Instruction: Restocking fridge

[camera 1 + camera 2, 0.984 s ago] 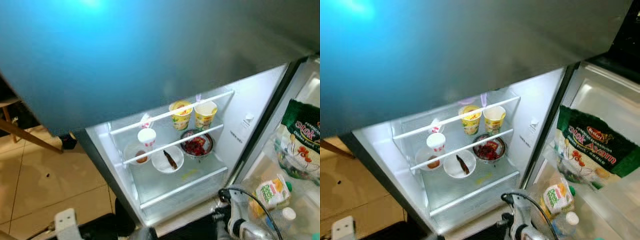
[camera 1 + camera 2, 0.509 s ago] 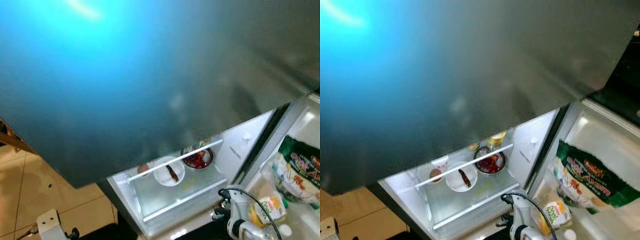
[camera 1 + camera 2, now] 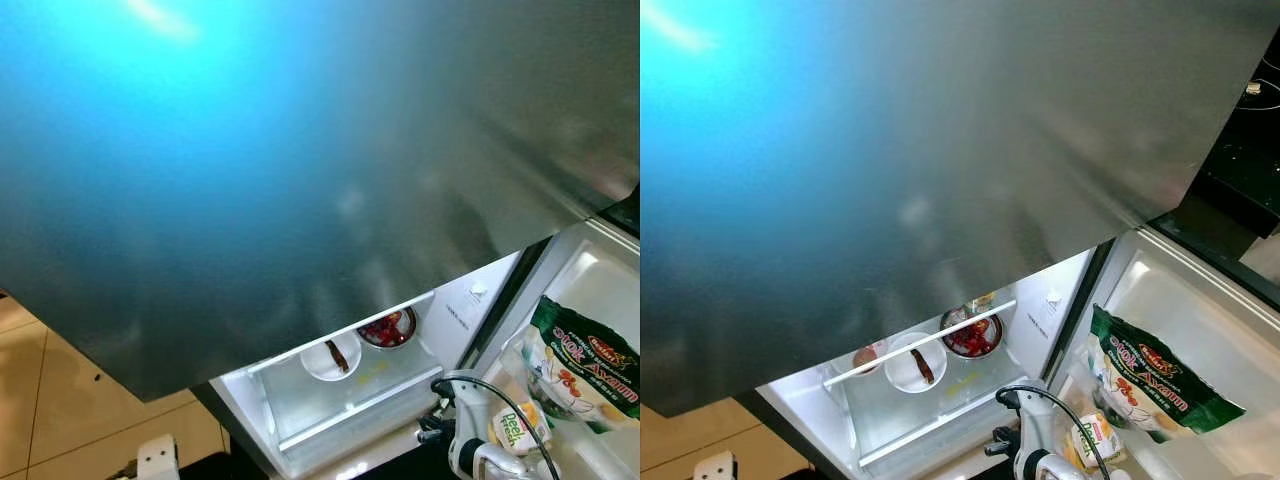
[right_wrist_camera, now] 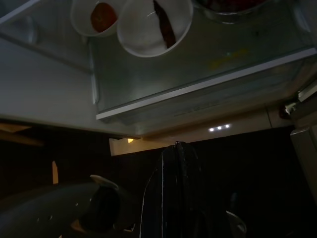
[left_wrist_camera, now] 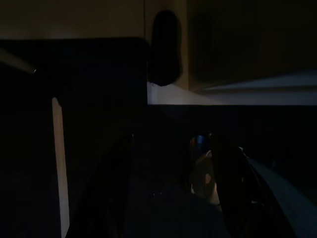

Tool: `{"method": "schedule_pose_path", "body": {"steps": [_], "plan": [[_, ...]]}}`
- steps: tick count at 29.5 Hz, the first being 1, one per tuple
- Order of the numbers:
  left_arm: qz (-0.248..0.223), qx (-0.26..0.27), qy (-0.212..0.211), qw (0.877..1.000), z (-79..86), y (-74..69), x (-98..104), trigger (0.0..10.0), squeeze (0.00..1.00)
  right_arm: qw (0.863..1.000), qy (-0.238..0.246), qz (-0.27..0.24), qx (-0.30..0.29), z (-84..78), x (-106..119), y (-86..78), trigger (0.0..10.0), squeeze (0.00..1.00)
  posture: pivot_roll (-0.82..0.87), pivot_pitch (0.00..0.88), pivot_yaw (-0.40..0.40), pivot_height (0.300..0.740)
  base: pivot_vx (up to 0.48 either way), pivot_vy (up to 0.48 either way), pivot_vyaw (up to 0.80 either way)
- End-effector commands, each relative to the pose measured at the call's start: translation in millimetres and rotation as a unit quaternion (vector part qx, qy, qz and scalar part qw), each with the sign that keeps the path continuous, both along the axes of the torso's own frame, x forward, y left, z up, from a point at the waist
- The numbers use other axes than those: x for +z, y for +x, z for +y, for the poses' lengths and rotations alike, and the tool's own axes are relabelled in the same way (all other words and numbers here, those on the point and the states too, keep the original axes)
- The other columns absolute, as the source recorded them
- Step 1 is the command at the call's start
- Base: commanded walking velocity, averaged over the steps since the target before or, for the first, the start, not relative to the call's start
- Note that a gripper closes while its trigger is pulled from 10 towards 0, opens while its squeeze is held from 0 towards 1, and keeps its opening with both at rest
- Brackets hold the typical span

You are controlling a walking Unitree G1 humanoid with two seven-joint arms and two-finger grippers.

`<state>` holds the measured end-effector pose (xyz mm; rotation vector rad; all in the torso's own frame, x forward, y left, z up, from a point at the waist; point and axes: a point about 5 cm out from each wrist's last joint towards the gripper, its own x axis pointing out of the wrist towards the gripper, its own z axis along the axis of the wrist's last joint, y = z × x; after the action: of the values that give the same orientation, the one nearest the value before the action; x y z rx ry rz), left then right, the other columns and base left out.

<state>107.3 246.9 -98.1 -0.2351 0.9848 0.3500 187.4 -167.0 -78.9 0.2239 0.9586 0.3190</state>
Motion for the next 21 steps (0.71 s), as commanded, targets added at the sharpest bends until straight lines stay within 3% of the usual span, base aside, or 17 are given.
{"method": "schedule_pose_path", "body": {"steps": [1, 8, 21], "plan": [[0.014, -0.001, -0.002, 1.0, -1.9, -5.6, -2, 10.0, 0.0, 1.0, 0.003, 0.003, 0.006, 2.7, -1, -1.1, 10.0, 0.0, -0.02, 0.0, 0.038, 0.74, 0.0, 0.0, 0.0], [0.037, 0.01, -0.005, 0.999, -4.0, -9.3, -5, 10.0, 0.0, 0.999, -0.017, 0.028, 0.021, 0.1, -6, -12.3, 10.0, 0.0, -0.02, 0.0, 0.028, 0.74, -0.038, 0.0, 0.0], [0.04, -0.007, -0.003, 0.999, -9.2, -5.1, -5, 10.0, 0.0, 0.997, -0.04, 0.065, 0.015, -13.0, -15, -33.5, 10.0, 0.0, -0.02, 0.0, 0.022, 0.74, -0.423, 0.0, 0.0]]}}
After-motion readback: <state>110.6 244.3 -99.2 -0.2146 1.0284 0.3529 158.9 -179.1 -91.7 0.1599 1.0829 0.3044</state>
